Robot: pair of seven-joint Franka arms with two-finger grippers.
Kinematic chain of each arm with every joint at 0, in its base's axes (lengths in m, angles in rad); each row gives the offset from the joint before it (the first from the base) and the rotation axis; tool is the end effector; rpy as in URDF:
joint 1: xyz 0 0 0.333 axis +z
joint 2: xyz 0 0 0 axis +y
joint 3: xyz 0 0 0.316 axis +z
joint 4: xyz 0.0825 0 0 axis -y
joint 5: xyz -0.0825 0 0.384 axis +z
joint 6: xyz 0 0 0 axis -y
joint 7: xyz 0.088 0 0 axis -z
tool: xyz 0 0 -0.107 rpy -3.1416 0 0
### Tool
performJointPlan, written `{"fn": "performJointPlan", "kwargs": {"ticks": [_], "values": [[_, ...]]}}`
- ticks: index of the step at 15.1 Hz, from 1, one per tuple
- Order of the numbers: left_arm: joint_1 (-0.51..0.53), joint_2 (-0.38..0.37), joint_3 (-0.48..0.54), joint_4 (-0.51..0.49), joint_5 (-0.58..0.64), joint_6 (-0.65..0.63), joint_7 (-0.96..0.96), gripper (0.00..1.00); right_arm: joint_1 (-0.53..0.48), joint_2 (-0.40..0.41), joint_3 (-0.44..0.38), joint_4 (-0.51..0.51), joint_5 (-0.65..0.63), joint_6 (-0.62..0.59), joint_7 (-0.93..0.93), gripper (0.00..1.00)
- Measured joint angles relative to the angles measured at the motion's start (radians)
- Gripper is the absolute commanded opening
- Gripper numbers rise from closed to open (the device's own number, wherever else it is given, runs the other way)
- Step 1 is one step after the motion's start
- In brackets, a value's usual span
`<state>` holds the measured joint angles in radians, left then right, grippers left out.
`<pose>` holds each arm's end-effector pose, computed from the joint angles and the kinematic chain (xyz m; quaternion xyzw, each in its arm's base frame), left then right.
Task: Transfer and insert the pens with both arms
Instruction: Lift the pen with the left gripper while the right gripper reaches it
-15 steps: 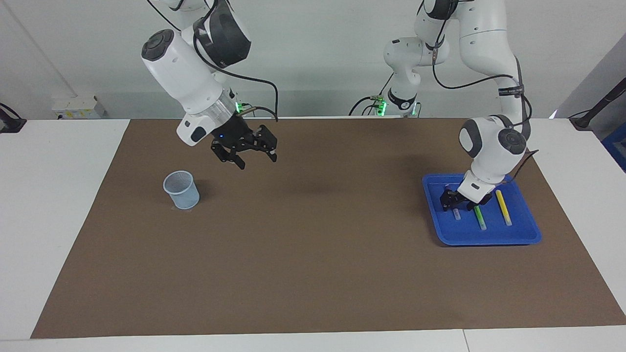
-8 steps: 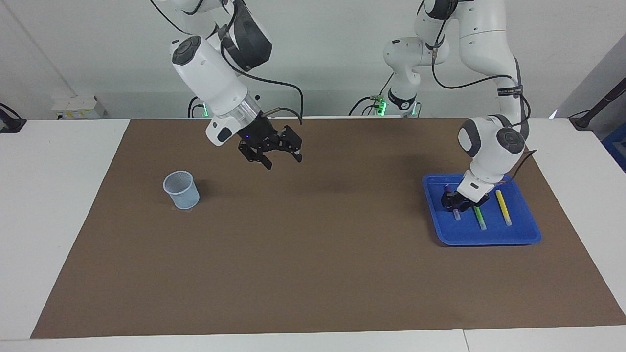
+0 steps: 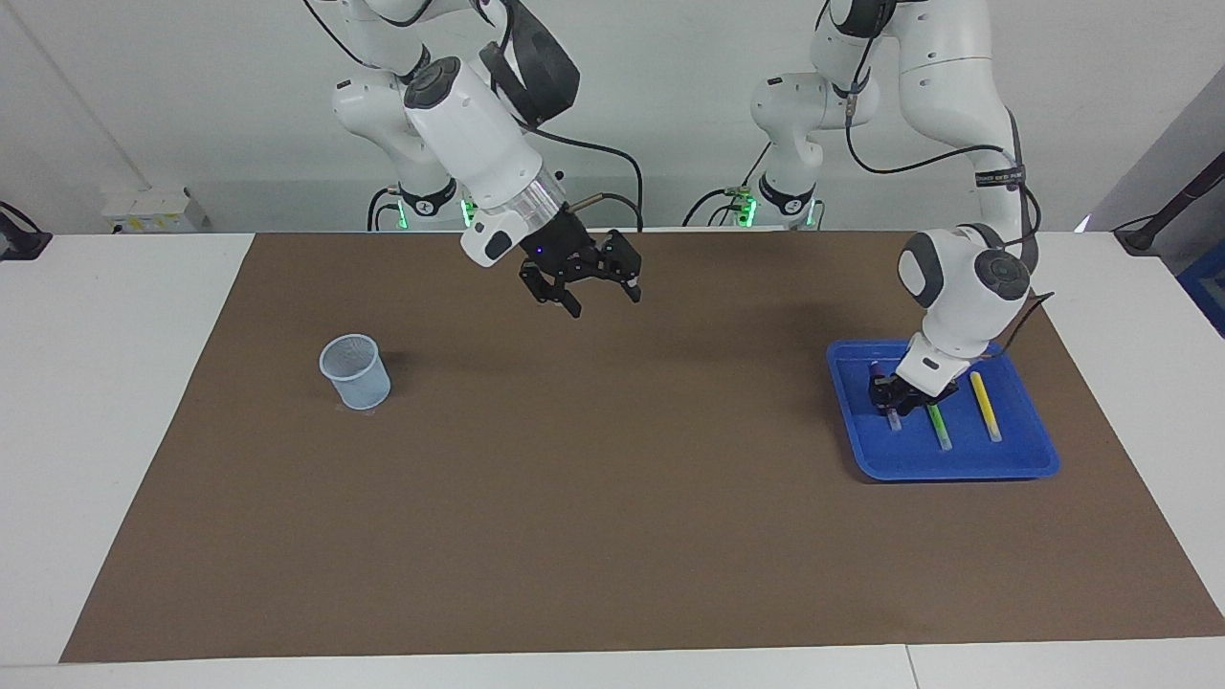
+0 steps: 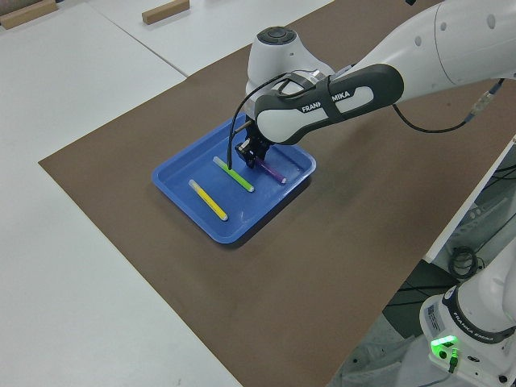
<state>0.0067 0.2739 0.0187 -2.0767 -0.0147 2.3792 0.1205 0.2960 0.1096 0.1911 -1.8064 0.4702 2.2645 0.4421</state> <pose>0.5868 0.0145 0.2991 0.9990 -0.0427 0.0145 0.0016 0.5495 0.2992 0.5194 -0.9578 0.0962 -0.0555 0.2652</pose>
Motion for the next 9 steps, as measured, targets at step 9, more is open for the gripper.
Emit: {"fn": "performJointPlan", "kwargs": {"ticks": [9], "values": [[0.002,0.0,0.003,0.017,-0.009,-0.003,-0.035,0.0,0.01,0.021,-0.001,-0.008,0.0,0.025,0.0,1.0]]}}
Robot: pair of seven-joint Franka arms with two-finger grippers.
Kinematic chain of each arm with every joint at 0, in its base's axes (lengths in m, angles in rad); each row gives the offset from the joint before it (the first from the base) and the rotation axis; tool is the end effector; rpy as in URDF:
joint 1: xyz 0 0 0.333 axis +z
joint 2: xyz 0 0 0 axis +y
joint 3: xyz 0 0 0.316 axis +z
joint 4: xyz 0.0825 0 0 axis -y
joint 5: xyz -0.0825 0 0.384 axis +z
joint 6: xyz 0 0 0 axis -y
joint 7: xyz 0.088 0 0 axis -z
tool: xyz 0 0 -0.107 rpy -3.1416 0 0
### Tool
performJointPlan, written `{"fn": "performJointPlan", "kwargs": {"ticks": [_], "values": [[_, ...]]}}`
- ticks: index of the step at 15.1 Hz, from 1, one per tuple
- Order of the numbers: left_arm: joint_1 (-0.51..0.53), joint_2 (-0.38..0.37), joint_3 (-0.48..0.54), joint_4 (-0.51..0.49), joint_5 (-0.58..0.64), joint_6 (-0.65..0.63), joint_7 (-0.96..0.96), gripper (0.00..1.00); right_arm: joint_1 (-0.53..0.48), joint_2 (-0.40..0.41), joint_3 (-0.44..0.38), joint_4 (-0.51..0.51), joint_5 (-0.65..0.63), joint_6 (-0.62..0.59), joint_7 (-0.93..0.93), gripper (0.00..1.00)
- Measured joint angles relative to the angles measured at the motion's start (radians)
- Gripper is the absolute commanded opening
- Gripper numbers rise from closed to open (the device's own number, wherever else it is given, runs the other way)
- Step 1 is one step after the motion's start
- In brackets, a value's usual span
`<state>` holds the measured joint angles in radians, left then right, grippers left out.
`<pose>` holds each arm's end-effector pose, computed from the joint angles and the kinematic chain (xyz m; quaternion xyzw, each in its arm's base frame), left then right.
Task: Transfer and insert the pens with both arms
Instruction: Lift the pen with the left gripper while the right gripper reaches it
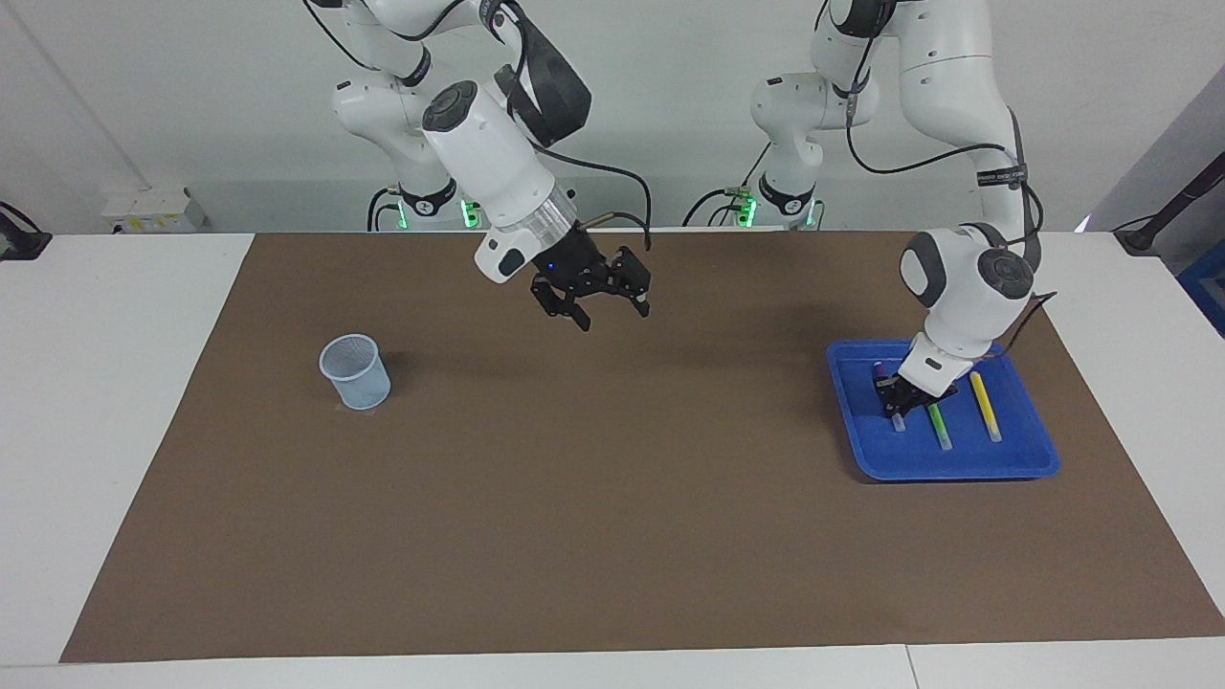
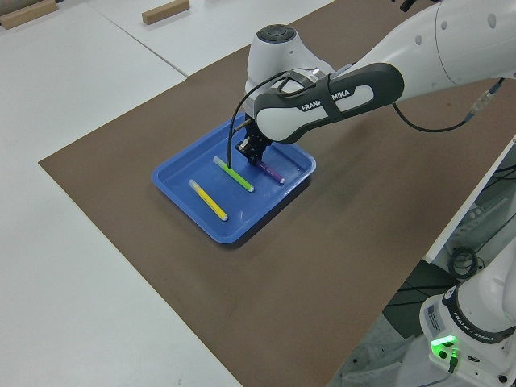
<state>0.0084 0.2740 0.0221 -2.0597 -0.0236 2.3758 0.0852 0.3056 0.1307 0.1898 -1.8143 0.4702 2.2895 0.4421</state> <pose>0.5917 0.0175 0.3060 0.9996 -0.0195 0.0214 0.0042 0.5519 0.3039 0.5049 -0.9582 0.0981 -0.0533 0.2633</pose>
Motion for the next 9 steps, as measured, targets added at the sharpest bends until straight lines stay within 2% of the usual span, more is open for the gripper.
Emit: {"fn": "performJointPlan", "kwargs": {"ticks": [4,6,9], "values": [[-0.004,0.0,-0.012,0.021,-0.002,-0.018,-0.119,0.0,-0.002,0.001,-0.003,-0.003,0.0,0.0,0.005,1.0],[-0.007,-0.003,-0.02,0.081,-0.031,-0.105,-0.189,0.0,-0.006,0.001,-0.005,-0.003,0.0,0.001,0.008,1.0],[-0.016,-0.013,-0.021,0.228,-0.132,-0.307,-0.276,0.0,-0.007,0.001,-0.004,-0.003,0.001,0.009,0.033,1.0]]}}
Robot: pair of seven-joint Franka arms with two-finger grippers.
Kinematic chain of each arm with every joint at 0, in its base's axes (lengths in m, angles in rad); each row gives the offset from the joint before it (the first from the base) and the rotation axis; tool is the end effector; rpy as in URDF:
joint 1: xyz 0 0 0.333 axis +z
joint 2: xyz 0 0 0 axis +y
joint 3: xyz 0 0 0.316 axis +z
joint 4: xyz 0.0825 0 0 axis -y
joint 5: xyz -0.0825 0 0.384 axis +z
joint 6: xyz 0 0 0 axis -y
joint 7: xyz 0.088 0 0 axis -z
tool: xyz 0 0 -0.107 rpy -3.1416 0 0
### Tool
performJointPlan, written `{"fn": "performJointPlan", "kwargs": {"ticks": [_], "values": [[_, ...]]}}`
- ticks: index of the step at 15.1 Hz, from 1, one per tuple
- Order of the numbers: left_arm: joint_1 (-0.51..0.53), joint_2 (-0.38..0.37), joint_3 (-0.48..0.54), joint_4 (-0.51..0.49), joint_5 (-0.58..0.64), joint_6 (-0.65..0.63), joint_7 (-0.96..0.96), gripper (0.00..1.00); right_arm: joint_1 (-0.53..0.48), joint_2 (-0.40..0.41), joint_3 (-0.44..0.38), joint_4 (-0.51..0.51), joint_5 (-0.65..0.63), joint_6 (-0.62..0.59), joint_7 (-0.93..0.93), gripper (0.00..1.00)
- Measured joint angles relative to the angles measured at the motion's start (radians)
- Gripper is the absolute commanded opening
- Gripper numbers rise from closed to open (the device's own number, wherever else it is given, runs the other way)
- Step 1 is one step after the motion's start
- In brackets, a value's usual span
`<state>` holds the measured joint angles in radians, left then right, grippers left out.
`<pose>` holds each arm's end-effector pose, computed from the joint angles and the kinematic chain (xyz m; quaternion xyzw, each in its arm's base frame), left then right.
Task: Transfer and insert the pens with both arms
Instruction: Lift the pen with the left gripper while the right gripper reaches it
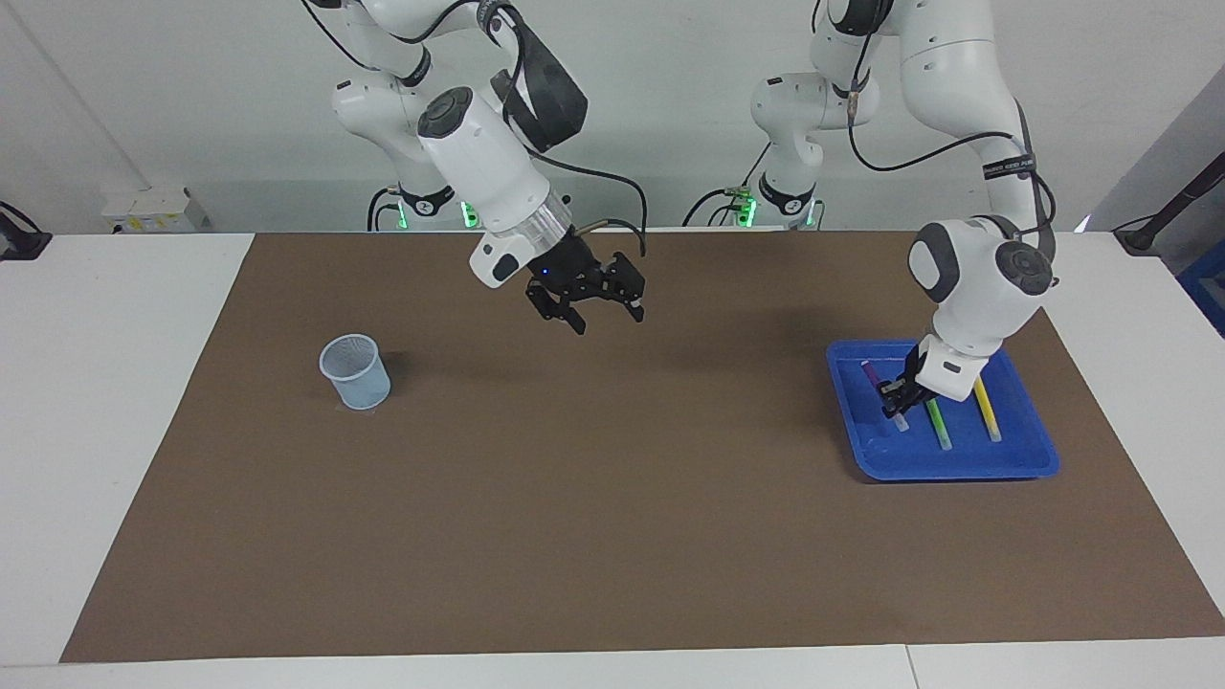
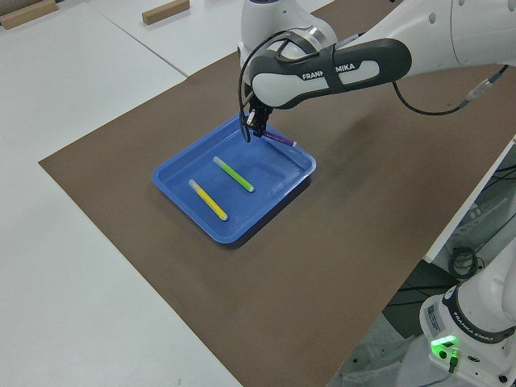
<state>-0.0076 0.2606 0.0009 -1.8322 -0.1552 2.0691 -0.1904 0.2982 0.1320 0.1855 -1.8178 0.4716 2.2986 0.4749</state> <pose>0.6208 -0.0122 0.3886 0.9893 0.1291 -0.0184 0.0660 0.5560 0.2972 0.5032 -0.9553 0.1212 -0.0525 0.2643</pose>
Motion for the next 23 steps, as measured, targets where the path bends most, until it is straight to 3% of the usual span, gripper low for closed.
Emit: {"fn": "performJointPlan", "kwargs": {"ticks": [3,6,15,19,23], "values": [[-0.001,-0.017,-0.015,0.112,-0.036,-0.156,-0.157,0.0,0.0,0.001,0.0,0.0,0.039,0.025,0.012,1.0],[-0.002,-0.05,-0.044,0.153,-0.103,-0.237,-0.364,0.0,0.0,0.002,0.0,0.0,0.098,0.039,0.012,1.0],[-0.004,-0.102,-0.114,0.151,-0.385,-0.3,-0.945,0.0,0.12,0.009,0.005,0.004,0.135,0.222,0.165,1.0],[-0.004,-0.116,-0.113,0.113,-0.562,-0.308,-1.021,0.0,0.191,0.009,0.006,0.005,0.135,0.244,0.173,1.0],[-0.004,-0.148,-0.112,0.049,-0.646,-0.308,-1.051,0.0,0.226,0.009,0.006,0.005,0.135,0.297,0.173,1.0]]}}
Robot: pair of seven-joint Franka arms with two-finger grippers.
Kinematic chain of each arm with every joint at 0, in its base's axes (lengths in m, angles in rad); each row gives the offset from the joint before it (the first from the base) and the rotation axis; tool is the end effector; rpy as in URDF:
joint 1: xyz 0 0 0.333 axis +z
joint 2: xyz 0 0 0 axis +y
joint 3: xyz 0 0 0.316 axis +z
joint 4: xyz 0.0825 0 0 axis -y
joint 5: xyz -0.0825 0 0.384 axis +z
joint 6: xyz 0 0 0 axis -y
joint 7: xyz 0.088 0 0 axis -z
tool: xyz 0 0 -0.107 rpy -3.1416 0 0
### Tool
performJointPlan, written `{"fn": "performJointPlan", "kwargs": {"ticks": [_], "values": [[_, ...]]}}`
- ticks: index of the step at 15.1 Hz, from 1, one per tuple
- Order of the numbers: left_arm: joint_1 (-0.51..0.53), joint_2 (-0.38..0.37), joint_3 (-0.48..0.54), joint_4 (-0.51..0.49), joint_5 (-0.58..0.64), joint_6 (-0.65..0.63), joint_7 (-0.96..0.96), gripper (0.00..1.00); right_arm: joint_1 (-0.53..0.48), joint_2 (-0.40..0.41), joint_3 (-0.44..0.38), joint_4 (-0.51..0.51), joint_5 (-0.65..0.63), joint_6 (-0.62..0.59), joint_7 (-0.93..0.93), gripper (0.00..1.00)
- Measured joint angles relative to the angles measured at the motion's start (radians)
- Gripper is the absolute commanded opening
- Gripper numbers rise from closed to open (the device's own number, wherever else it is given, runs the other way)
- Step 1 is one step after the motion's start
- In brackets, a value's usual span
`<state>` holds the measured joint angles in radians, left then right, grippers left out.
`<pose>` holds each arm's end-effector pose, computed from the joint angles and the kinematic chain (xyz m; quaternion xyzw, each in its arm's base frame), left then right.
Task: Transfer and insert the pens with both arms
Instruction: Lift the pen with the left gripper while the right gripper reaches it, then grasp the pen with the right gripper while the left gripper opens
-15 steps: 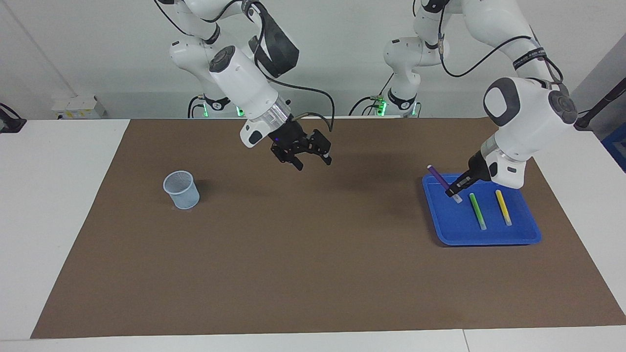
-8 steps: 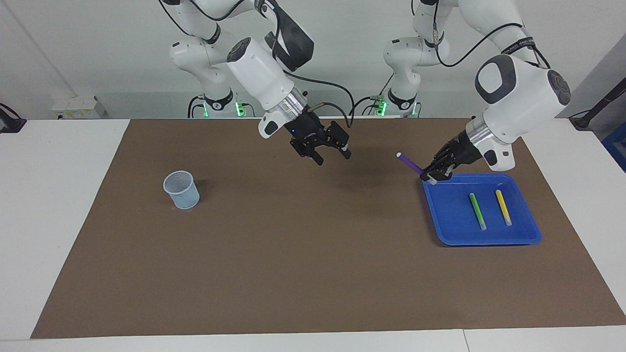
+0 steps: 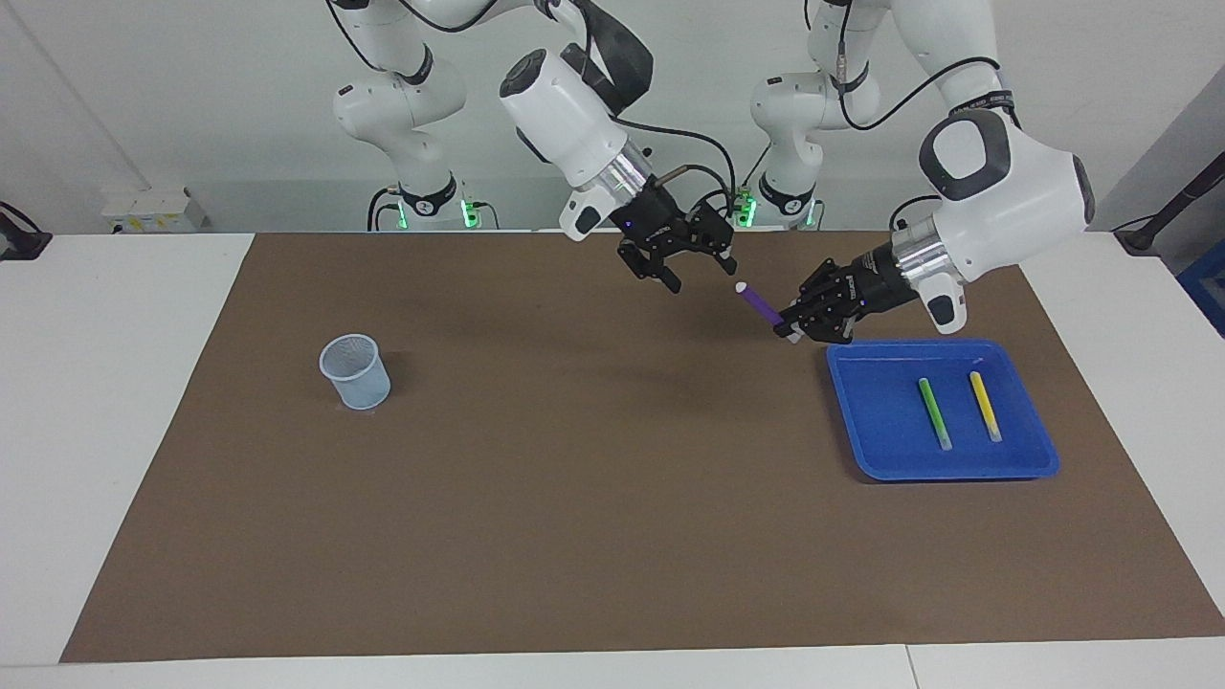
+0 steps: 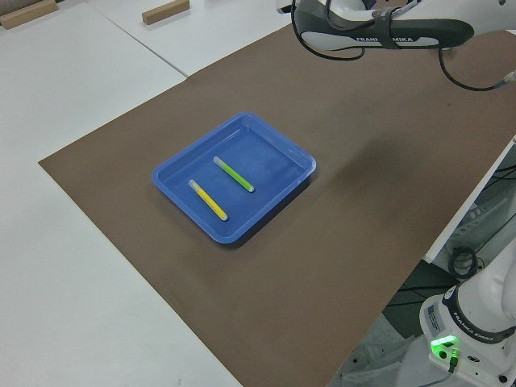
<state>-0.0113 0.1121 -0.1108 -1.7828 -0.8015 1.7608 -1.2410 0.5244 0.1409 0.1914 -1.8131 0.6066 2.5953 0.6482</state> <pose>0.5772 -0.1323 0.5026 0.7241 0.5702 -0.2893 0.2585 0.4989 0.4104 0.5322 -0.9082 0.1673 -0.0814 0.3749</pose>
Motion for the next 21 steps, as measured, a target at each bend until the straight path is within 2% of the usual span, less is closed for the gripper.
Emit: {"fn": "performJointPlan", "kwargs": {"ticks": [6,12,14,21], "values": [[0.0,-0.022,0.0,-0.039,-0.052,-0.001,-0.047,0.0,0.006,0.003,-0.002,0.024,0.0,0.002,0.0,0.98],[-0.046,-0.024,-0.004,-0.041,-0.061,-0.002,-0.093,0.0,0.002,0.03,-0.006,0.04,0.0,0.056,-0.001,0.7],[-0.058,-0.024,-0.004,-0.041,-0.061,-0.002,-0.099,0.0,0.001,0.044,-0.007,0.055,0.0,0.057,-0.002,0.67],[-0.061,-0.024,-0.003,-0.041,-0.061,-0.002,-0.106,0.0,-0.006,0.065,-0.006,0.067,-0.001,0.057,-0.023,0.71]]}}
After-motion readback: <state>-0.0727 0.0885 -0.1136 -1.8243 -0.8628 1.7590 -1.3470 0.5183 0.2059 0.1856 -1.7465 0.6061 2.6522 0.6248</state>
